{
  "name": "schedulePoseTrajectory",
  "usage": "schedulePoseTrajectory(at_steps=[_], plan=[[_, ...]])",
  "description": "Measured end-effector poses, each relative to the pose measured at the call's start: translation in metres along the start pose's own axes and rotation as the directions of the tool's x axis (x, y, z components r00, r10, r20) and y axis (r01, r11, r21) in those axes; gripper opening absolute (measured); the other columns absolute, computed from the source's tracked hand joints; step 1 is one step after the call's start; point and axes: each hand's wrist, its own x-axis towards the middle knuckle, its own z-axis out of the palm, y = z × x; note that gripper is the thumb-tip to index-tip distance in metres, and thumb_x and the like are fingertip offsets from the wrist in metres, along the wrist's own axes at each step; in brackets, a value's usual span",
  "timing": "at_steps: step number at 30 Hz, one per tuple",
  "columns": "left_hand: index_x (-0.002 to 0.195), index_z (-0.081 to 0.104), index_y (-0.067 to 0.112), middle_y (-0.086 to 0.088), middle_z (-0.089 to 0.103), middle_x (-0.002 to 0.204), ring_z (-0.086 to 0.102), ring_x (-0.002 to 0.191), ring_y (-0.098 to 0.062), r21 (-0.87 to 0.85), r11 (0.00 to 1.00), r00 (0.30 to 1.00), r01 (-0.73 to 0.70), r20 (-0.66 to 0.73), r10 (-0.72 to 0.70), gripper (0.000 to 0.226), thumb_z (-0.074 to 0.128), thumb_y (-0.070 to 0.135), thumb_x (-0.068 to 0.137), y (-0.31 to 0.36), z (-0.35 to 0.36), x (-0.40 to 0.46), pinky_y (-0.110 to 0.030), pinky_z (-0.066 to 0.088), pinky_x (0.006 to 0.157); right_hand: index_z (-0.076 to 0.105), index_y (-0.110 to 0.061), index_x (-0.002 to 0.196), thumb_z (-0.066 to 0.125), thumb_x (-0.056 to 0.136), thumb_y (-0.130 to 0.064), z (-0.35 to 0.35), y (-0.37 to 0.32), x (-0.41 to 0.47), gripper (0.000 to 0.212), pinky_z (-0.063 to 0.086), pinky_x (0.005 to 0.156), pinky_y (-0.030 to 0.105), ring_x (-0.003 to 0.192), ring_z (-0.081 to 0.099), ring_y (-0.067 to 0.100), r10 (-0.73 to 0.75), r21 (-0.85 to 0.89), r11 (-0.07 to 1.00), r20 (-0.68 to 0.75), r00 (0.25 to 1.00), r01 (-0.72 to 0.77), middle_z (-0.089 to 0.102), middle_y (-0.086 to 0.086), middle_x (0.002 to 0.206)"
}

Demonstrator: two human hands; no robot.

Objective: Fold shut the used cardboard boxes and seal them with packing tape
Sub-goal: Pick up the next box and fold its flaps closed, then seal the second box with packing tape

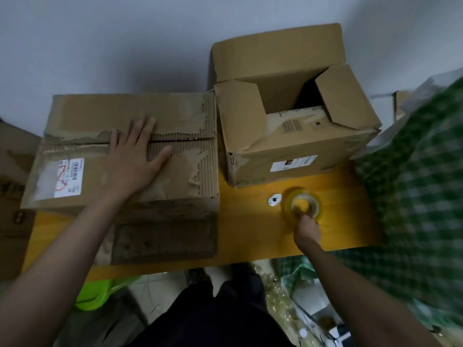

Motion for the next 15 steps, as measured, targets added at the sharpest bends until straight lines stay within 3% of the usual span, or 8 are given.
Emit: schedulePoseTrajectory(at_steps=[2,5,10,13,15], plan=[[0.16,0.016,0.029,0.005,0.008,0.168,0.005,0.155,-0.02,-0.005,1.0,1.0,0.004,-0.002,-0.004,0.084,0.019,0.076,0.091,0.001,0.0,0.0,-0.047,0.001,0.125,0.055,-0.013,0.138,0.04,0.097,0.011,0.008,-0.014,-0.004,0.05,0.049,0.072,0.042,0.104,0.063,0.038,-0.096,0.001,0.995,0.011,0.995,0.096,0.065,0.016,0.117],[0.16,0.012,0.03,0.006,0.004,0.169,0.0,0.155,-0.017,0.01,1.0,1.0,0.007,0.007,-0.007,0.083,0.018,0.076,0.092,0.0,0.0,-0.002,-0.046,0.0,0.125,0.06,-0.012,0.132,0.044,0.092,0.012,0.015,-0.035,-0.013,0.049,0.055,0.079,0.048,0.111,0.059,0.039,-0.213,0.021,0.977,0.025,0.977,0.212,0.062,0.015,0.13],[0.161,0.004,0.031,0.007,-0.005,0.169,-0.008,0.155,-0.016,0.01,1.0,0.999,-0.011,0.036,0.01,0.082,0.014,0.076,0.093,-0.004,-0.001,-0.006,-0.047,-0.003,0.125,0.063,-0.009,0.131,0.06,0.092,0.005,-0.01,-0.074,-0.029,0.041,0.055,0.083,0.047,0.11,0.062,0.039,-0.285,0.281,0.919,-0.005,0.958,0.275,0.065,0.017,0.128],[0.16,-0.002,0.03,0.006,-0.01,0.168,-0.012,0.154,-0.017,0.018,1.0,0.999,-0.023,0.041,0.022,0.082,0.011,0.076,0.094,-0.004,-0.003,-0.006,-0.048,-0.005,0.125,0.066,-0.011,0.127,0.07,0.092,-0.008,-0.04,-0.081,-0.044,0.035,0.043,0.093,0.038,0.117,0.053,0.038,-0.298,0.429,0.86,-0.018,0.955,0.276,0.067,0.012,0.124],[0.16,-0.005,0.029,0.005,-0.014,0.167,-0.014,0.154,-0.018,0.023,0.999,0.999,-0.03,0.041,0.03,0.082,0.009,0.076,0.094,-0.003,-0.003,-0.007,-0.047,-0.007,0.125,0.067,-0.02,0.126,0.072,0.093,-0.018,-0.067,-0.082,-0.063,0.034,0.036,0.097,0.038,0.119,0.042,0.03,-0.304,0.475,0.834,-0.032,0.952,0.282,0.064,0.007,0.117]])
